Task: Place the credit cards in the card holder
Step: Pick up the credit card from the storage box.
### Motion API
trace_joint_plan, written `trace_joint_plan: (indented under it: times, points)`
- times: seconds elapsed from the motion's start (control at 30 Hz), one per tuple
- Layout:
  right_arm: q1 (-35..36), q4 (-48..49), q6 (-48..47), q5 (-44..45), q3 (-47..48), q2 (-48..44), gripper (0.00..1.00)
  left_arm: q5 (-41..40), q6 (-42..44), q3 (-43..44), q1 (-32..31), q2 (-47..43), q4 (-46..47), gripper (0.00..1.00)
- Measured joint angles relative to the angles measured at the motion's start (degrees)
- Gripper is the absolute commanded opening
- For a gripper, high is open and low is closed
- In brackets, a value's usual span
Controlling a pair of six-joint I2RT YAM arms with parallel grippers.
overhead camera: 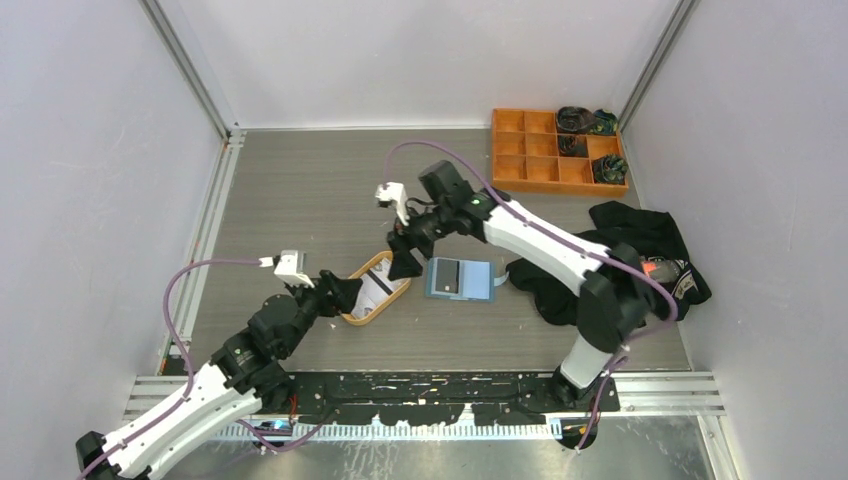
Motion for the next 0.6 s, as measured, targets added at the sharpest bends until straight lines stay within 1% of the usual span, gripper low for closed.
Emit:
trace_joint_plan:
  times: [0.1,0.2,0.4,0.53,0.57,0.6]
  points:
    - [2.2,-1.6,4.3,3.1,5.7,7.6,0.78,-2.3,-3.0,0.0,0.0,-3.4,-4.8,0.71]
    - [3.6,-2.2,8.8,5.6,9.4,13.9,0.78,-4.2,-5.9,0.0,0.0,-3.5,-9.8,0.71]
    - [5.6,-2.9,18.8,12.1,13.7,24.2,0.77,-7.3,-10.9,0.9,0.0,3.7,-17.4,0.70]
    - [6.0,-3.6,23.0,15.9,15.4,28.2,0.72,-8.6,-13.6,2.4,0.0,9.1,-20.0,0.66]
    - [6.0,-3.7,23.7,16.5,15.5,28.6,0.71,-8.6,-14.0,2.6,0.0,9.8,-20.0,0.63]
    - [6.0,-3.9,24.3,16.9,15.7,28.9,0.70,-8.5,-14.5,2.6,0.0,10.5,-20.0,0.57]
